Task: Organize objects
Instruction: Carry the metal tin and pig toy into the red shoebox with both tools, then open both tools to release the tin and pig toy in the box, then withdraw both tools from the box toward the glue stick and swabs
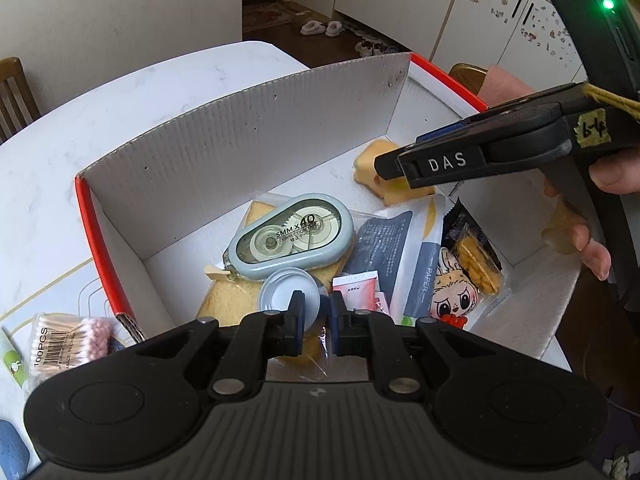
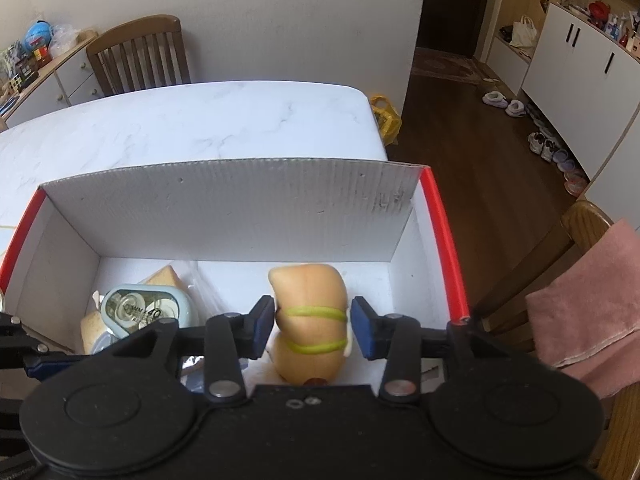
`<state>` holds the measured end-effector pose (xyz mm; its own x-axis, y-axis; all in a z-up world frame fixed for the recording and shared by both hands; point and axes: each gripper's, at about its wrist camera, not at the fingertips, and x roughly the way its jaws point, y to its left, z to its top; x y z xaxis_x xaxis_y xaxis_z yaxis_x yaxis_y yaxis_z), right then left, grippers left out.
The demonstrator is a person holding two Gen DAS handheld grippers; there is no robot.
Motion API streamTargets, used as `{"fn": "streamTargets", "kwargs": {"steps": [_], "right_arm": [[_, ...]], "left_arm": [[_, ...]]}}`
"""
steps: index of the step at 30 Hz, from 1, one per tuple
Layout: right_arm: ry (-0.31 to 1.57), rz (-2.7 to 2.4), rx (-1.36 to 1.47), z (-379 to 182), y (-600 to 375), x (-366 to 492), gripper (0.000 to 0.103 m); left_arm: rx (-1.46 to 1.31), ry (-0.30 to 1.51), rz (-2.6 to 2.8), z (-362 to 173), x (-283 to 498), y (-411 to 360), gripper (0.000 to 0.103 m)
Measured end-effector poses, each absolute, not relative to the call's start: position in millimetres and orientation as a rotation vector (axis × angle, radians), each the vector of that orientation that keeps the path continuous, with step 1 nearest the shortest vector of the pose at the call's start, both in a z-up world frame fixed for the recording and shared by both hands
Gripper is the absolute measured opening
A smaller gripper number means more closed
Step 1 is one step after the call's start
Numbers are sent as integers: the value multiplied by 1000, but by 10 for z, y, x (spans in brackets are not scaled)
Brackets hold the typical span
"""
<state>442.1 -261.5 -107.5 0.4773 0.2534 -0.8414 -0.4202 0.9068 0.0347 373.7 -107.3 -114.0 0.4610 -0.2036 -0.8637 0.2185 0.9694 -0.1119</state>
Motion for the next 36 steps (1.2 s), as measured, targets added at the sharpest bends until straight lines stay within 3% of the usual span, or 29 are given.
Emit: {"fn": "streamTargets", "kwargs": {"steps": [8,36], "right_arm": [[984,434,-168,-999,-2690,4399,54],[916,544,-49,-401,-2858,3652,55]], "left_arm": [[8,1056,-252,-1137,3716,-1069,11],[-98,870,-323,-554,3219,-908,12]]}}
